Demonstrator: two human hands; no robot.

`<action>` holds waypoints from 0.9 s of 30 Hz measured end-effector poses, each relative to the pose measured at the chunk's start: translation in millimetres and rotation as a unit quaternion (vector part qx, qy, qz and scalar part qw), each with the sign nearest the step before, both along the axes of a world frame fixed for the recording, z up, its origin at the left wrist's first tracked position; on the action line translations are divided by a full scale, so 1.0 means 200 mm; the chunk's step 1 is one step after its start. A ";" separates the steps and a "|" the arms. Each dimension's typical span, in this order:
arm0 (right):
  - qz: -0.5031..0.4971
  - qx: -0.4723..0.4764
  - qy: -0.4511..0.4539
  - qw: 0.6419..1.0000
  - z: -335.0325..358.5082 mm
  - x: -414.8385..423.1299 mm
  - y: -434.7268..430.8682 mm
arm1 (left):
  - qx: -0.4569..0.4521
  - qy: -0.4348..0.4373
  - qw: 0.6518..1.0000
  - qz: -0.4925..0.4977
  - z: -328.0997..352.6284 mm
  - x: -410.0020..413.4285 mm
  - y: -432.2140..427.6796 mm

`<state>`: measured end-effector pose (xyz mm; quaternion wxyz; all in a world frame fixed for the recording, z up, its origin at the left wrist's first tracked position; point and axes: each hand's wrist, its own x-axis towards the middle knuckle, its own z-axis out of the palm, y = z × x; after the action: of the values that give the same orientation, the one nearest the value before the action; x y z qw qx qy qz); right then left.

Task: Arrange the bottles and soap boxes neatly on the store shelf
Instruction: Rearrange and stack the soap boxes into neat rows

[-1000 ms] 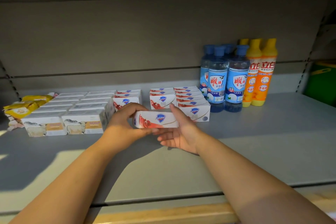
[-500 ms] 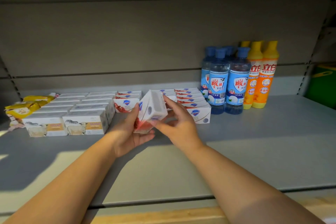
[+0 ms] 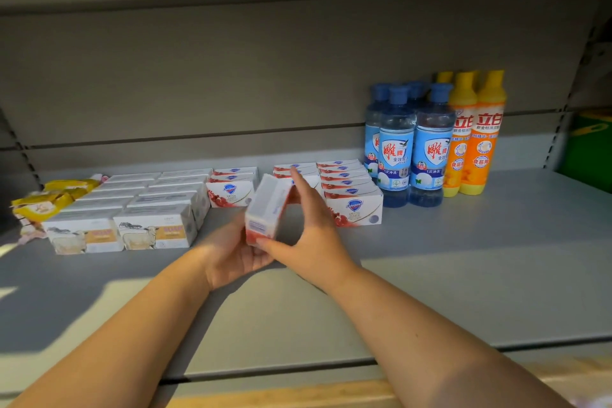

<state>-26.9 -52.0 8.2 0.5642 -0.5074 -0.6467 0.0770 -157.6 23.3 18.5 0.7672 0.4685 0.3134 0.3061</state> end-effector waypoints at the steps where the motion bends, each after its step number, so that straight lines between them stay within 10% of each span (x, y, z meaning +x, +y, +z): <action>1: 0.005 -0.007 0.024 1.000 -0.01 0.01 0.01 | 0.004 -0.006 1.000 0.019 0.01 -0.01 0.01; 10: 0.059 -0.098 0.154 0.981 0.00 0.07 0.05 | 0.069 -0.123 0.990 0.025 0.05 -0.06 -0.01; 15: 0.288 -0.256 0.464 0.798 0.04 0.11 0.04 | 0.289 -0.046 0.945 0.149 0.05 -0.03 0.00; 19: 0.361 -0.412 0.467 0.694 0.06 0.12 0.03 | 0.431 -0.034 0.892 0.136 0.03 -0.05 -0.04; 27: 0.405 -0.441 0.445 0.666 0.05 0.14 0.02 | 0.298 -0.074 0.941 0.140 0.05 -0.02 -0.05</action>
<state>2.0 -47.1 17.3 0.4085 -0.2906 -0.3514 0.7907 -161.6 12.4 29.0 0.5625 0.6034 0.2127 0.5237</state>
